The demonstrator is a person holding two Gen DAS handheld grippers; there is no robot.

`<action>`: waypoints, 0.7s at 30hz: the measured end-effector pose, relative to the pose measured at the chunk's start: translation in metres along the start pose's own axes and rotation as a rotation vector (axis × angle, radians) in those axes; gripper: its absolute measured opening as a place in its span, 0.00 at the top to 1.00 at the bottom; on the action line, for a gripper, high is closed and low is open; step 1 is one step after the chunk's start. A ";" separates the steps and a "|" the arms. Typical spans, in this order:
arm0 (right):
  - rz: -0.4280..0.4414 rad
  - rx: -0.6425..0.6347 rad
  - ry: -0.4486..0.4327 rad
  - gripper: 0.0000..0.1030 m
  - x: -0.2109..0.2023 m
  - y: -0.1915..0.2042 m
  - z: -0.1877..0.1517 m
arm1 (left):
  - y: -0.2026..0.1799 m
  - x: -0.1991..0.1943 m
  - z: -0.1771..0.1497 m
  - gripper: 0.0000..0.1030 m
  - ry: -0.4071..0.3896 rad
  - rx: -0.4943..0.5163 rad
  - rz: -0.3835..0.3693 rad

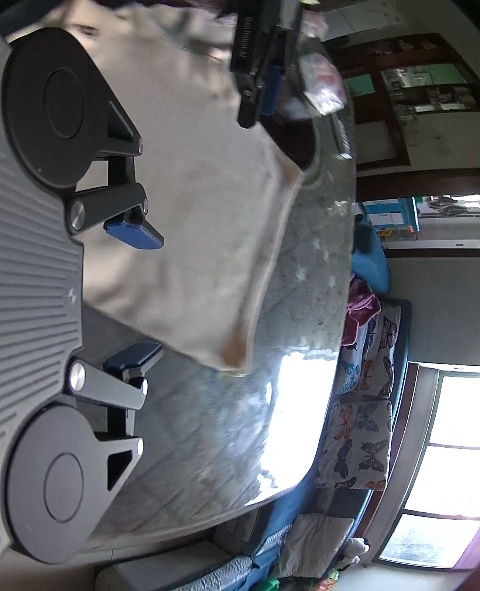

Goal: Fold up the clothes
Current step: 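Reach the right gripper to the other sleeve cuff and grasp it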

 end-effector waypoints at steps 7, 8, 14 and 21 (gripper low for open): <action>-0.018 -0.029 0.032 0.39 -0.035 0.033 -0.052 | -0.057 -0.030 -0.036 0.48 0.004 0.088 -0.130; -0.020 -0.019 0.034 0.39 -0.038 0.035 -0.058 | -0.066 -0.032 -0.042 0.48 0.008 0.104 -0.148; -0.073 0.014 0.021 0.39 -0.058 0.035 -0.086 | -0.101 -0.041 -0.062 0.48 0.009 0.188 -0.193; -0.205 0.174 -0.064 0.39 -0.097 0.000 -0.107 | -0.123 -0.049 -0.058 0.48 -0.023 0.217 -0.234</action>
Point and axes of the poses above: each gripper's, at about its wrist camera, not at the fingertips, and x roughly the way its jaws point, y to its left, z to its top, the point moved 4 cm from there along x, roughly the way its jaws point, and after that the axes turned 11 degrees about z, right-handed, at the moved point
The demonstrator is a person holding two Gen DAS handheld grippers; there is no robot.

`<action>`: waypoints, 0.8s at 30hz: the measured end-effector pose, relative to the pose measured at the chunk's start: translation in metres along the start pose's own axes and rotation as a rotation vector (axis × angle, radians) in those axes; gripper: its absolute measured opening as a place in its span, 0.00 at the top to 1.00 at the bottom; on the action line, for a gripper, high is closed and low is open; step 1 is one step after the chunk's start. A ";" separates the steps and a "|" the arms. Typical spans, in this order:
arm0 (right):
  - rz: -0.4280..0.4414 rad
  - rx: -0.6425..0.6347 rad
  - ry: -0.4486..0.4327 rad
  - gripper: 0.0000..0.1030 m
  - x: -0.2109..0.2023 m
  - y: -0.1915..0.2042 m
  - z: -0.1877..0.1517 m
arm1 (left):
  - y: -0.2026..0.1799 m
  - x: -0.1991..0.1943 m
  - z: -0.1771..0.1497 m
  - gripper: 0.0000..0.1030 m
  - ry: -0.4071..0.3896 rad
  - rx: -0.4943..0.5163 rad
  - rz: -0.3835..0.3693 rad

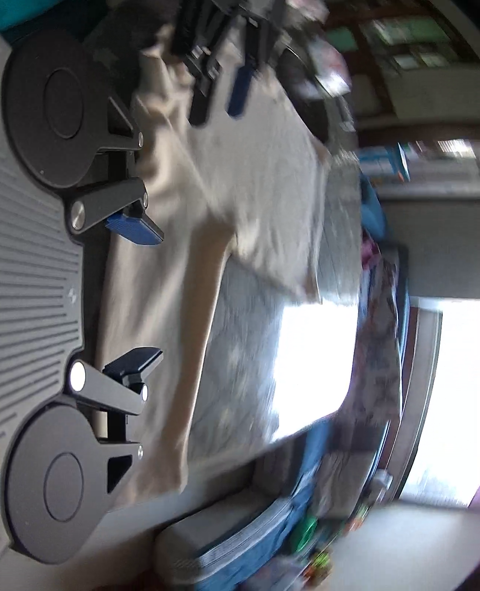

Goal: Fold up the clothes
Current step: 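Reach the right gripper to the other sleeve cuff and grasp it, then lift the sleeve with the right gripper and lay it across the body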

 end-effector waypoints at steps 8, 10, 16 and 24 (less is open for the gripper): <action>-0.212 0.282 -0.079 0.45 -0.030 -0.076 -0.025 | -0.020 0.004 -0.002 0.48 0.006 0.030 -0.033; -0.220 0.324 -0.092 0.48 -0.032 -0.088 -0.028 | -0.023 0.004 -0.003 0.48 0.008 0.037 -0.033; -0.227 0.373 -0.097 0.54 -0.024 -0.108 -0.032 | -0.025 0.007 -0.002 0.48 0.012 0.042 -0.024; -0.248 0.371 -0.117 0.93 -0.020 -0.110 -0.030 | -0.026 0.008 0.000 0.48 0.014 0.048 -0.022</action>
Point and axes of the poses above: each gripper's, at about its wrist camera, not at the fingertips, and x roughly the way its jaws point, y to its left, z to its top, the point moved 4 cm from there along x, roughly the way its jaws point, and after that the axes turned 11 degrees about z, right-handed, at the moved point
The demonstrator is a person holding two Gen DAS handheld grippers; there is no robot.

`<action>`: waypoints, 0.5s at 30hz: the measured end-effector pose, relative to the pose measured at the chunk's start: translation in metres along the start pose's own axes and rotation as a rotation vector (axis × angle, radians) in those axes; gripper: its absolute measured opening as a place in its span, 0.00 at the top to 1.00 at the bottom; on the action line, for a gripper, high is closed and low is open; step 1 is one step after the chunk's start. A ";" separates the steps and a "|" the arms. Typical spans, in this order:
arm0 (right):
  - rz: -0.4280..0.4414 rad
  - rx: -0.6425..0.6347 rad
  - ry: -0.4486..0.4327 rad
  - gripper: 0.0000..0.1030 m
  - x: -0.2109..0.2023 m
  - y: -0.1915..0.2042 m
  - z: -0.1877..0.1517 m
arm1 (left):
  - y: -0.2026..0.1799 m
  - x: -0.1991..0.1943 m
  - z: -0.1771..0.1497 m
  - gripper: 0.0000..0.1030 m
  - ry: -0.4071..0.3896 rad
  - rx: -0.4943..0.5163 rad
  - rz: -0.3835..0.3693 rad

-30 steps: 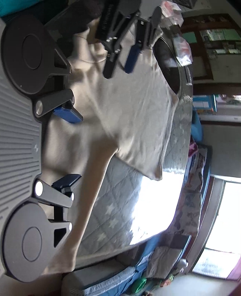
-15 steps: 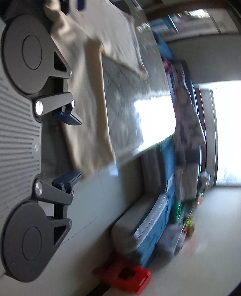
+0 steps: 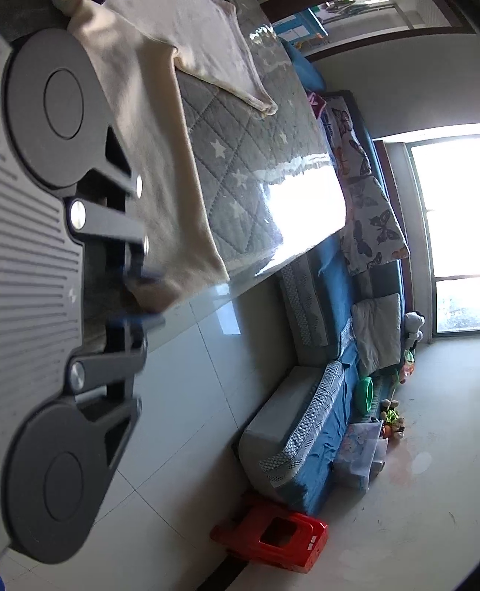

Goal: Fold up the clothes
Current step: 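Lift the sleeve with the right gripper and lay it across the body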

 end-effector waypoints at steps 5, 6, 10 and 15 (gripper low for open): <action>0.017 -0.006 -0.075 0.95 -0.014 0.002 0.015 | -0.001 0.001 0.001 0.48 0.001 0.004 0.001; 0.020 -0.008 -0.089 0.95 -0.017 0.003 0.018 | -0.001 0.001 0.002 0.48 0.001 0.004 0.002; 0.028 -0.013 -0.109 0.95 -0.020 0.005 0.024 | -0.004 0.004 0.000 0.48 0.007 0.011 -0.002; 0.027 -0.008 -0.100 0.96 -0.018 0.006 0.024 | -0.004 0.003 0.000 0.47 0.001 0.011 -0.004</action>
Point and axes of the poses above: each gripper's, at about its wrist camera, not at the fingertips, and x roughly the way its jaws point, y to its left, z to its top, the point moved 4 cm from there along x, roughly the way its jaws point, and after that the axes turned 11 degrees about z, right-handed, at the moved point
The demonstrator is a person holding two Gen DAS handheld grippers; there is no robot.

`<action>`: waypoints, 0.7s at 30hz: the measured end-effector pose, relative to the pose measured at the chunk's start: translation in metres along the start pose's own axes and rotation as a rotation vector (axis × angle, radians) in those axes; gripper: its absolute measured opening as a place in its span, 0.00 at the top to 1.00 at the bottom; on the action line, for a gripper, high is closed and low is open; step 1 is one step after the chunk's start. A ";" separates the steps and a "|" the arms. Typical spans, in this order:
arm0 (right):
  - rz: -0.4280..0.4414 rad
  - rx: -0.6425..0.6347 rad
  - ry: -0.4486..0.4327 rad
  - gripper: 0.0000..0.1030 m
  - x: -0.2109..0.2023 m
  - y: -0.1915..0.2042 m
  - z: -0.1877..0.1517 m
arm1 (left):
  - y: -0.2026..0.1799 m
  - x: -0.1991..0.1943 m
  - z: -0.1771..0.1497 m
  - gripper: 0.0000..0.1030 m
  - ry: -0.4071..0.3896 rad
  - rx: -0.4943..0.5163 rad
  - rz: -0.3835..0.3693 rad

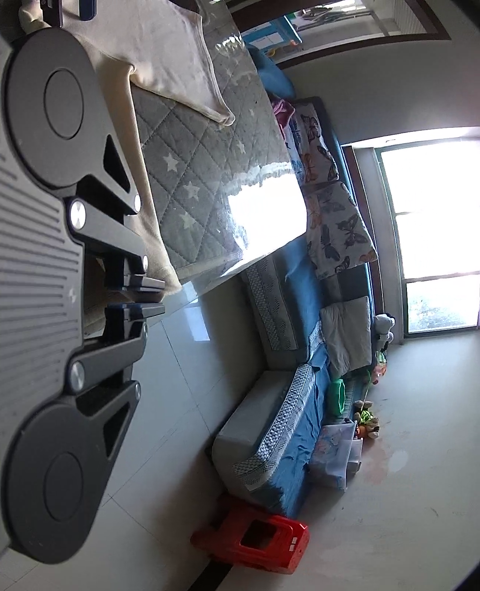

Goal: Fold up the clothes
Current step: 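Lift the sleeve with the right gripper and lay it across the body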

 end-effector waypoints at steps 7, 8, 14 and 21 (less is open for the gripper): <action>0.081 -0.091 -0.073 0.96 -0.025 0.040 0.037 | 0.010 -0.006 0.000 0.47 -0.018 -0.032 -0.001; 0.099 -0.114 -0.081 0.96 -0.028 0.050 0.042 | 0.013 -0.008 -0.001 0.47 -0.021 -0.040 0.000; 0.225 -0.261 -0.104 0.96 -0.038 0.121 0.067 | 0.040 -0.023 -0.011 0.46 -0.042 -0.100 0.030; 0.406 -0.421 -0.070 0.96 -0.030 0.219 0.072 | 0.073 -0.041 -0.030 0.45 -0.049 -0.180 0.072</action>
Point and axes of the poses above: each gripper's, at about its wrist camera, not at the fingertips, and x roughly the way its jaws point, y to its left, z to its top, the point moved 4 cm from there along x, roughly the way its jaws point, and after that the axes turned 11 degrees about z, right-handed, at the moved point
